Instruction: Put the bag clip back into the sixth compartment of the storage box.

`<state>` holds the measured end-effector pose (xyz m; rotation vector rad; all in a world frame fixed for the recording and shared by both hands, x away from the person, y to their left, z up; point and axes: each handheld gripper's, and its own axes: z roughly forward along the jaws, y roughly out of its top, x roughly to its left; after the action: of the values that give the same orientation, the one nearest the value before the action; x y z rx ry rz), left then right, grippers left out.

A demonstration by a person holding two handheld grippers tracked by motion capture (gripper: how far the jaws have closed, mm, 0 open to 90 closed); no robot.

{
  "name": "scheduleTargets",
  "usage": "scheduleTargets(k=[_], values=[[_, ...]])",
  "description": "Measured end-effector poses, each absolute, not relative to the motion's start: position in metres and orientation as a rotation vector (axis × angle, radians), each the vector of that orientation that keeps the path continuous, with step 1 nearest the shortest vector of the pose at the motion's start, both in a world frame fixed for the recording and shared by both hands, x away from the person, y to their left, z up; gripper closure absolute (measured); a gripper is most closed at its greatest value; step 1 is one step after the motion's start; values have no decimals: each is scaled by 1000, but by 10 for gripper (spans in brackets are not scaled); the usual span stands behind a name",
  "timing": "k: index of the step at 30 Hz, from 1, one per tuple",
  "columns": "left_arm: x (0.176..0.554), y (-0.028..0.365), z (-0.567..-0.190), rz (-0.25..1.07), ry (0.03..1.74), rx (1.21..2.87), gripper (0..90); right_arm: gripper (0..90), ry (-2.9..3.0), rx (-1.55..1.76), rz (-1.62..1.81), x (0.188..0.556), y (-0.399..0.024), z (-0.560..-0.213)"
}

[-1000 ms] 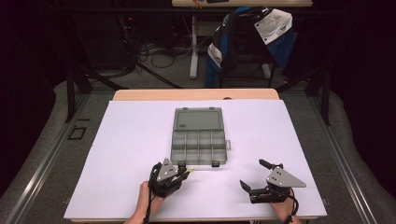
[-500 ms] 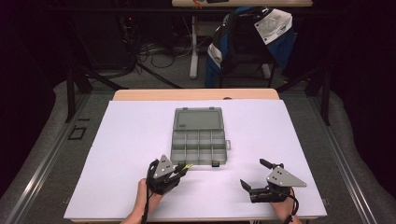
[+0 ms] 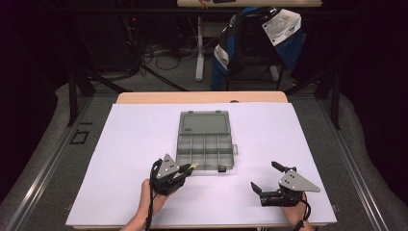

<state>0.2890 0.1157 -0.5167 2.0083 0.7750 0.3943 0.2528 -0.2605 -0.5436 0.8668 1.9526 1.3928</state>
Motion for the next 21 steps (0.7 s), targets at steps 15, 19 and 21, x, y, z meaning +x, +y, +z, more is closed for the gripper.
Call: scheduleTargets(k=[15, 19, 21], values=[[301, 113, -507, 410, 758, 2015, 799, 0, 1946, 900, 1384, 261, -259, -546], [305, 108, -507, 412, 761, 2008, 801, 0, 1944, 882, 1392, 259, -259, -544], [305, 106, -509, 409, 767, 2006, 800, 0, 1939, 883, 1390, 259, -259, -543]])
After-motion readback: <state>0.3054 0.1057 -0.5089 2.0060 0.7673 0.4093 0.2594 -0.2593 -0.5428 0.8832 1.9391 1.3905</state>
